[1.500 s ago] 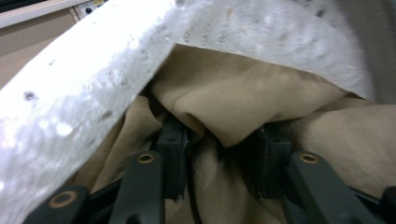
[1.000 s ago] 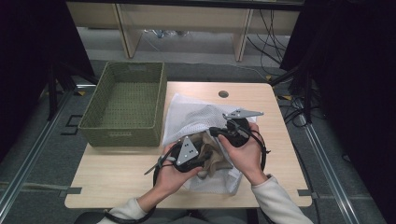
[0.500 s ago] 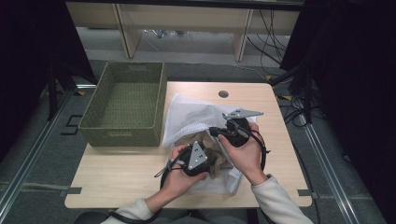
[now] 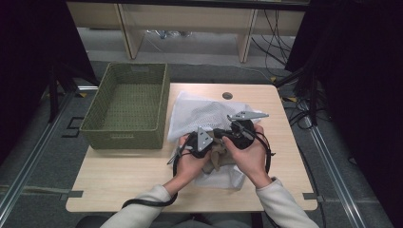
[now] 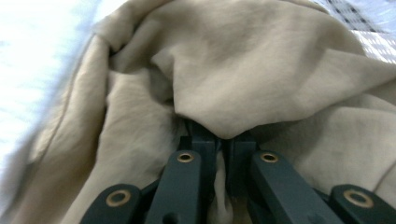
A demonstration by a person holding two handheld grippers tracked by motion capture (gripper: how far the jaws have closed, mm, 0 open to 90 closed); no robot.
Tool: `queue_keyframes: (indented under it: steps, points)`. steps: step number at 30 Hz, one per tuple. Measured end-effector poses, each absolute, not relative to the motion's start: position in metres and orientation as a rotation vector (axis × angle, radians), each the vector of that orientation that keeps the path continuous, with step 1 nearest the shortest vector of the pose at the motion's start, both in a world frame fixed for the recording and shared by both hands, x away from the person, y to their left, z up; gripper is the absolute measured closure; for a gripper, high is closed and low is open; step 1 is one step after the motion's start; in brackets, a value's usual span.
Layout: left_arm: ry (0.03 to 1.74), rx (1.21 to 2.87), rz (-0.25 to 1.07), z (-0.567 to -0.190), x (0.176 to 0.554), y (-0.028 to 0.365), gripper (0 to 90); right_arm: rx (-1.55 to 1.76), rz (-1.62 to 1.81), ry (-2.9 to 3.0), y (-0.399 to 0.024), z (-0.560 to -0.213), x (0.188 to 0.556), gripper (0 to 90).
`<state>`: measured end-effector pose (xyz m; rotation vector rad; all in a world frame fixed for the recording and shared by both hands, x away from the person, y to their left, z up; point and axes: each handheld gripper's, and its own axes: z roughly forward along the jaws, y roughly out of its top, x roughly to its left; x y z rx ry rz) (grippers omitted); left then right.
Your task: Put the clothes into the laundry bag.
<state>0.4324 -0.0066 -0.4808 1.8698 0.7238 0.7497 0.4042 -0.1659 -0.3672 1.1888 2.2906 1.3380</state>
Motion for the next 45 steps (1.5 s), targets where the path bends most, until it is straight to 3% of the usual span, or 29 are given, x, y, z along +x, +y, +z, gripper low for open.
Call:
queue_keyframes:
  steps: [4, 10, 19, 25, 28, 30, 34, 37, 40, 45]
  points:
    - [0.719, 1.858, 0.751, -0.485, 0.433, -0.008, 78.7, 1.217, 1.331, 2.298, -0.166, -0.368, 0.404, 90.0]
    - [0.665, 1.875, 0.696, -0.482, 0.419, 0.002, 59.0, 1.218, 1.301, 2.296, -0.167, -0.369, 0.403, 90.0]
    - [0.629, 1.865, 0.672, -0.471, 0.378, 0.04, 45.0, 1.205, 1.287, 2.298, -0.17, -0.37, 0.403, 90.0]
    - [0.593, 1.937, 0.62, -0.482, 0.365, 0.023, 29.0, 1.234, 1.3, 2.295, -0.166, -0.371, 0.402, 90.0]
    - [0.577, 1.979, 0.62, -0.49, 0.368, 0.01, 25.5, 1.18, 1.302, 2.314, -0.167, -0.373, 0.405, 89.9]
    - [0.605, 1.988, 0.637, -0.495, 0.373, 0.003, 27.3, 1.227, 1.297, 2.319, -0.167, -0.372, 0.403, 90.0]
    - [0.642, 1.988, 0.687, -0.501, 0.388, -0.003, 48.1, 1.218, 1.294, 2.319, -0.166, -0.372, 0.403, 90.0]
    - [0.68, 1.936, 0.705, -0.501, 0.401, -0.005, 69.7, 1.216, 1.304, 2.325, -0.164, -0.371, 0.401, 90.0]
    - [0.702, 1.907, 0.696, -0.496, 0.412, -0.005, 80.7, 1.179, 1.298, 2.306, -0.163, -0.368, 0.399, 90.0]
    - [0.737, 1.833, 0.723, -0.481, 0.429, -0.003, 86.6, 1.152, 1.346, 2.295, -0.162, -0.359, 0.394, 90.0]
